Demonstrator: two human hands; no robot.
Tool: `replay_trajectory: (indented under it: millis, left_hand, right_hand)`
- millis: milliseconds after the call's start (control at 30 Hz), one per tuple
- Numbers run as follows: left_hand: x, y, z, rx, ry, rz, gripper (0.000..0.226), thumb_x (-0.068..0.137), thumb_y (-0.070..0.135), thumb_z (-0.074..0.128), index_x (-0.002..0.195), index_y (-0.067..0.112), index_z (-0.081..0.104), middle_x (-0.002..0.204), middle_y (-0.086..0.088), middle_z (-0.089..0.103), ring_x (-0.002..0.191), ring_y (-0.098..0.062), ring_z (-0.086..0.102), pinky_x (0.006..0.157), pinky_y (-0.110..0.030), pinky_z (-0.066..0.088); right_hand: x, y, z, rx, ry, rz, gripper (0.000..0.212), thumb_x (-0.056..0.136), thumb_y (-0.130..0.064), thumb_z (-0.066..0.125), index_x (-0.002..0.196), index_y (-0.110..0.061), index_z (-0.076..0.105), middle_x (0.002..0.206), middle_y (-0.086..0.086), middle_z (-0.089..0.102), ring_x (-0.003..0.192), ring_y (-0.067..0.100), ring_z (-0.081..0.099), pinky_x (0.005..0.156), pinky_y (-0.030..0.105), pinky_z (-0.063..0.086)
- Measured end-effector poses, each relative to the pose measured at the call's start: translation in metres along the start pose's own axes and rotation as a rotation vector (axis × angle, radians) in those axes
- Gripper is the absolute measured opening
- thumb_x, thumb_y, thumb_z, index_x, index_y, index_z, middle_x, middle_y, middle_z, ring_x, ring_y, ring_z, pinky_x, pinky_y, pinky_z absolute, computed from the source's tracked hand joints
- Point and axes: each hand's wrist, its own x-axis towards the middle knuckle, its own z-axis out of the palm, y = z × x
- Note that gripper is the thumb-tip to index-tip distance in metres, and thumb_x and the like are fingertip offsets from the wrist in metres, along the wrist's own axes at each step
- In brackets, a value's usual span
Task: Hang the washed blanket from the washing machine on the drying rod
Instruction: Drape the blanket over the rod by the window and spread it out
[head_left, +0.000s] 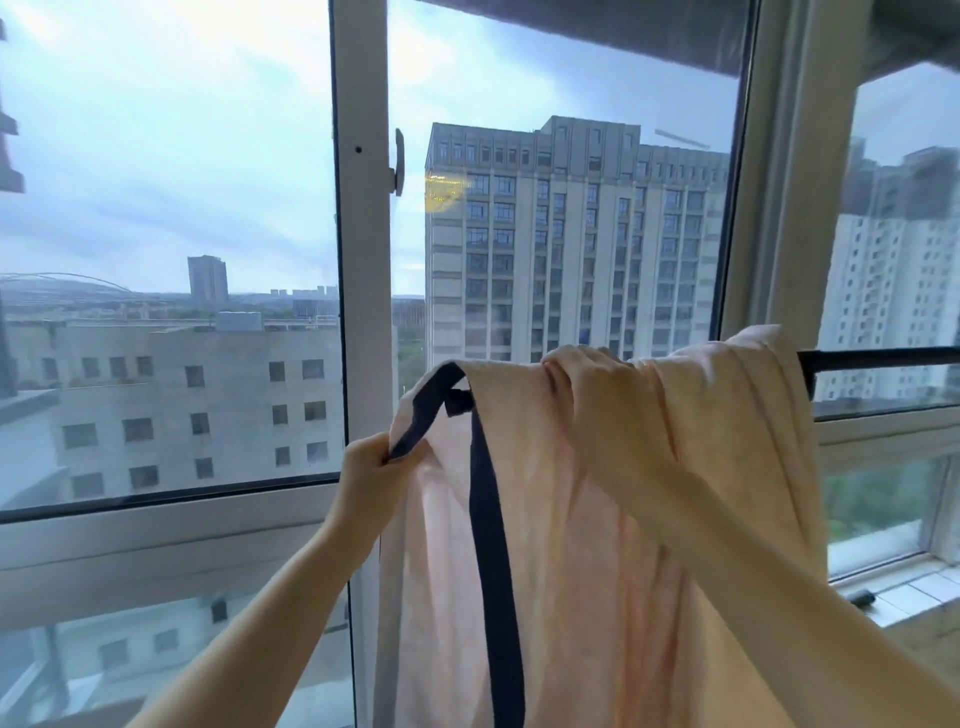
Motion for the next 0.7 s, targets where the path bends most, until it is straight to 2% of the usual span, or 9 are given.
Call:
replay_trajectory:
  millis: [100,167,233,300,367,433,500,600,700]
  left_hand:
    - [0.003,0.013,0.008,-0.016,-0.017,0.044,0.04,0.086,0.014,0.068,0.053,0.011,0.046,0.043,0.011,0.035,0.04,-0.006,0.03,0.043,-0.015,0.026]
    - [0.005,0.019,0.014,-0.023,-0.035,0.066,0.041,0.087,0.015,0.068,0.052,0.012,0.047,0.044,0.009,0.036,0.043,-0.007,0.031,0.045,-0.015,0.027]
    - [0.006,0.023,0.019,-0.046,-0.057,0.065,0.037,0.088,0.017,0.067,0.056,0.003,0.054,0.049,0.003,0.043,0.049,-0.012,0.037,0.05,-0.023,0.03]
    - [0.005,0.021,0.025,-0.064,-0.067,0.041,0.034,0.088,0.018,0.066,0.066,-0.007,0.058,0.056,-0.005,0.048,0.055,-0.016,0.041,0.057,-0.027,0.033]
    - [0.001,0.019,0.027,-0.086,-0.063,0.027,0.026,0.089,0.013,0.066,0.07,-0.004,0.063,0.058,-0.003,0.057,0.054,-0.016,0.052,0.058,-0.024,0.039]
    - [-0.008,0.021,0.029,-0.159,-0.094,0.021,0.013,0.088,0.007,0.065,0.081,-0.002,0.069,0.068,-0.007,0.069,0.06,-0.016,0.068,0.057,-0.02,0.05]
    - [-0.013,0.024,0.03,-0.167,-0.092,0.062,0.011,0.087,0.007,0.066,0.096,0.002,0.07,0.082,-0.009,0.074,0.072,-0.021,0.073,0.061,-0.02,0.055]
    - [-0.012,0.032,0.028,-0.065,0.028,0.159,0.011,0.084,0.008,0.07,0.093,0.014,0.073,0.078,0.002,0.075,0.068,-0.005,0.069,0.063,-0.014,0.052]
    - [-0.004,0.037,0.022,-0.107,0.056,0.147,0.007,0.084,0.004,0.067,0.081,0.001,0.072,0.07,-0.02,0.064,0.062,-0.013,0.053,0.063,-0.022,0.046]
  right_hand:
    - [0.004,0.021,-0.005,-0.014,0.001,0.068,0.021,0.094,-0.003,0.043,0.09,-0.018,0.058,0.087,-0.005,0.059,0.084,0.015,0.057,0.077,0.03,0.045]
    - [0.007,0.032,-0.01,0.014,-0.015,0.137,0.022,0.094,-0.005,0.037,0.09,-0.014,0.057,0.089,0.0,0.059,0.084,0.019,0.056,0.079,0.038,0.048]
    - [0.007,0.04,-0.016,0.004,-0.001,0.167,0.03,0.092,-0.013,0.027,0.093,-0.014,0.057,0.093,0.002,0.061,0.089,0.02,0.056,0.084,0.037,0.046]
    - [0.004,0.05,-0.017,-0.098,0.056,0.126,0.025,0.093,-0.011,0.034,0.096,-0.016,0.059,0.097,0.001,0.063,0.095,0.02,0.056,0.089,0.032,0.042]
    - [-0.001,0.058,-0.014,-0.165,0.111,0.072,0.019,0.094,-0.006,0.046,0.102,-0.017,0.059,0.098,-0.002,0.064,0.096,0.018,0.057,0.089,0.031,0.039]
    - [-0.006,0.056,-0.012,-0.119,0.179,0.01,0.015,0.096,-0.008,0.049,0.106,-0.017,0.056,0.087,-0.008,0.058,0.083,0.015,0.055,0.081,0.032,0.041]
    - [-0.01,0.048,-0.012,-0.081,0.222,-0.052,0.015,0.095,-0.006,0.048,0.1,-0.019,0.051,0.084,-0.009,0.049,0.077,0.015,0.05,0.072,0.033,0.041]
    - [-0.014,0.034,-0.005,-0.191,0.216,-0.088,0.021,0.083,0.003,0.06,0.086,-0.017,0.057,0.101,0.001,0.056,0.093,0.026,0.053,0.077,0.043,0.045]
    - [-0.016,0.013,-0.001,-0.074,0.175,-0.072,0.013,0.083,-0.007,0.063,0.08,-0.02,0.066,0.1,-0.004,0.055,0.099,0.021,0.05,0.086,0.047,0.044]
